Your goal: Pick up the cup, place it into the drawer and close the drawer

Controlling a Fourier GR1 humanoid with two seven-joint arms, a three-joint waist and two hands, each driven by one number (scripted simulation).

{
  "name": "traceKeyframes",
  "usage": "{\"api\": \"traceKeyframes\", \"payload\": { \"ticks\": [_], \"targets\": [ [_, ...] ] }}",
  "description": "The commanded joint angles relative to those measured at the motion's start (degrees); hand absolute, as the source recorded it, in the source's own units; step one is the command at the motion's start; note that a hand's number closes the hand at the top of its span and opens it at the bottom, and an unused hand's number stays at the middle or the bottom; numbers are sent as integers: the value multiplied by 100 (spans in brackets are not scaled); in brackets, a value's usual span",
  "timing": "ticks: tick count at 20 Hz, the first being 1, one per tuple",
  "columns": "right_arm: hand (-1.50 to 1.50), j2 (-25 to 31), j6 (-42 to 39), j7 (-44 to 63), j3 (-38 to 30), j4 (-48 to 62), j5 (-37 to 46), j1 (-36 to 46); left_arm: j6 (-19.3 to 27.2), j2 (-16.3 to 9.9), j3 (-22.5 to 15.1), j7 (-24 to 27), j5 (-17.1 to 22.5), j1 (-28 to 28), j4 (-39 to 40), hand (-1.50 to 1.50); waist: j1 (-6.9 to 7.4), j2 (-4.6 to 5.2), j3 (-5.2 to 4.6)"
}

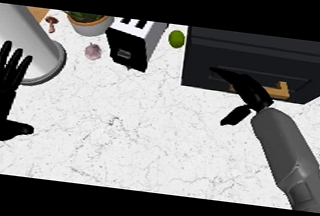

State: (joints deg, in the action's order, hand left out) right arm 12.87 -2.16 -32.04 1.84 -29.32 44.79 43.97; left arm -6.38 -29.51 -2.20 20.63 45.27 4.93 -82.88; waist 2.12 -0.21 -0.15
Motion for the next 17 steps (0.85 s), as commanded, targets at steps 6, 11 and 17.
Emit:
{"api": "traceKeyframes", "payload": {
  "ticks": [6,11,17],
  "targets": [
    [-150,327,89,230,-374,1462,91,1074,-52,163,-94,-147,-121,294,165,-150,162,182,29],
    [-150,755,-160,-146,-476,1706,30,1193,-151,155,-26,67,-257,341,300,-150,225,235,30],
    [-150,742,-158,-172,-575,1847,-39,1346,-188,157,-27,53,-312,337,344,-150,278,240,33]
  ]
}}
